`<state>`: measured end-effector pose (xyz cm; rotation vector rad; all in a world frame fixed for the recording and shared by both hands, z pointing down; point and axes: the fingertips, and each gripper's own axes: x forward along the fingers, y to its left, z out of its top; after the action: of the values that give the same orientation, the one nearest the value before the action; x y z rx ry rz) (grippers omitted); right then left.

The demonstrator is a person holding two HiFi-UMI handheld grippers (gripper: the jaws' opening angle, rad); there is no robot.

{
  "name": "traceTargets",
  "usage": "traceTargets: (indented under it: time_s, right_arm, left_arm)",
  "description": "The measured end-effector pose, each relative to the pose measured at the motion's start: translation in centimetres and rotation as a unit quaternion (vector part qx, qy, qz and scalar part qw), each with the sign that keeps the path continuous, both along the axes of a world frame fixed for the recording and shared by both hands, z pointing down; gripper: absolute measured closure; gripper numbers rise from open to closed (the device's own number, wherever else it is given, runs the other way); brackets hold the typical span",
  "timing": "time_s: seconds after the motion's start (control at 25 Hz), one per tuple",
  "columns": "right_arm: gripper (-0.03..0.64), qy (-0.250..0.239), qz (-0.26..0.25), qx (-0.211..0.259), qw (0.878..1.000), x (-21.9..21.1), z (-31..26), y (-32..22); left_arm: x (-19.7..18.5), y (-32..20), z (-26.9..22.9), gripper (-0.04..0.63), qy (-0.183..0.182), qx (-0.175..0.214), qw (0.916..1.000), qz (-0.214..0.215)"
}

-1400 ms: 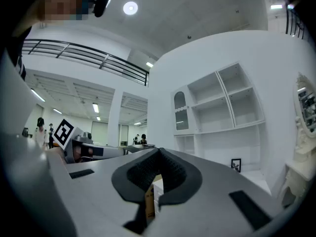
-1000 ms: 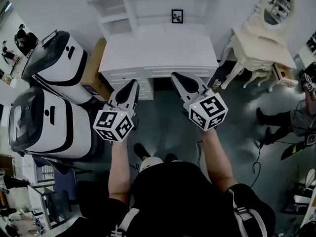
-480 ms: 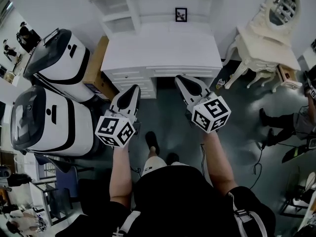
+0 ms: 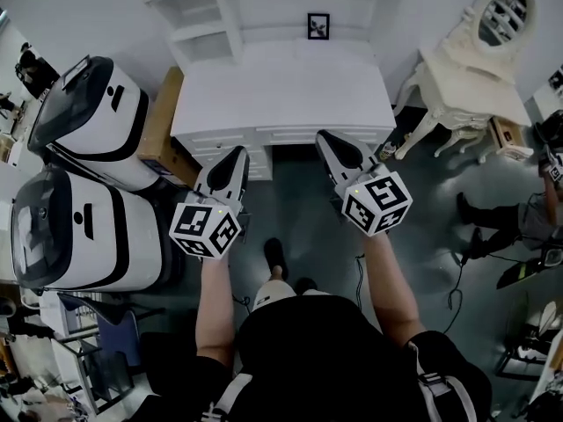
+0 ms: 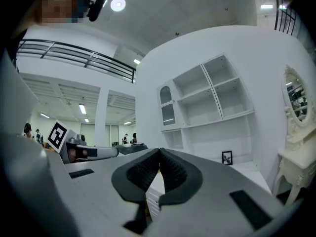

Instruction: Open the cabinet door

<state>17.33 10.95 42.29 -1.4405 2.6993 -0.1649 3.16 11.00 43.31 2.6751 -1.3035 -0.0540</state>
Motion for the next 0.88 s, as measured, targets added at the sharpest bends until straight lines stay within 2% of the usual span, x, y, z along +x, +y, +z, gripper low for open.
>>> traceTargets:
  time_s: [0.48, 0.88]
  right_arm:
    - [0.598, 0.019, 0.005, 0.067, 0.998, -6.6, -7.3, -11.2]
    - [0.598, 0.029, 0.003, 0.099, 0.995, -11.9, -10.0, -18.3]
  left_arm:
    - [-6.5, -11.9, -5.5, 0.571, 0.013, 0.056, 0.9983, 0.006]
    - [-11.4, -19.3, -8.5, 0.571, 0.003, 0.095, 0.9954, 0.009]
